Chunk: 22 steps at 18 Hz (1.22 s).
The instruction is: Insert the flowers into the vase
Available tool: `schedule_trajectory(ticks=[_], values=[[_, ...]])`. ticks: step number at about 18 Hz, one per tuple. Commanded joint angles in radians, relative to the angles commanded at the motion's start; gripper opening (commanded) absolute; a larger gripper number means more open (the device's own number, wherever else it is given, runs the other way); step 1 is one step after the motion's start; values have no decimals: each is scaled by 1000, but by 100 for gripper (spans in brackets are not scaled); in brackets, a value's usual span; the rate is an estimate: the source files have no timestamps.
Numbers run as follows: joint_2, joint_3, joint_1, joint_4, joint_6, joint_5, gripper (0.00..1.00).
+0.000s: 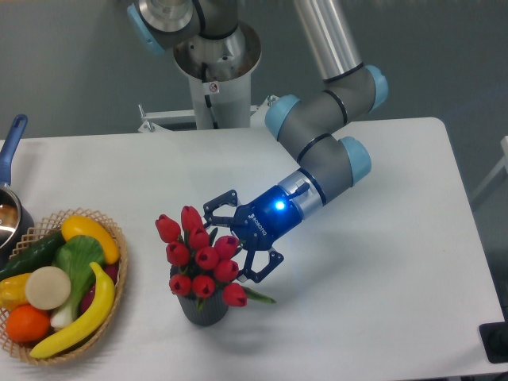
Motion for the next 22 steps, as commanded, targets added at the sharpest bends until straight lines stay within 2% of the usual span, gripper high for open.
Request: schedule_trajectory(ticks=[2, 5, 8, 11, 14, 17, 20, 22], values=[[24, 0, 8, 5, 11, 43, 100], [87, -5, 20, 5, 14, 233, 100], [139, 5, 40, 5, 18, 287, 100], [218, 8, 80, 5, 17, 371, 100], [290, 11, 132, 0, 18, 541, 100], [345, 14, 146, 0, 17, 734, 100], [394, 64, 160, -14, 9, 849, 100], [420, 80, 164, -21, 14, 989, 100]])
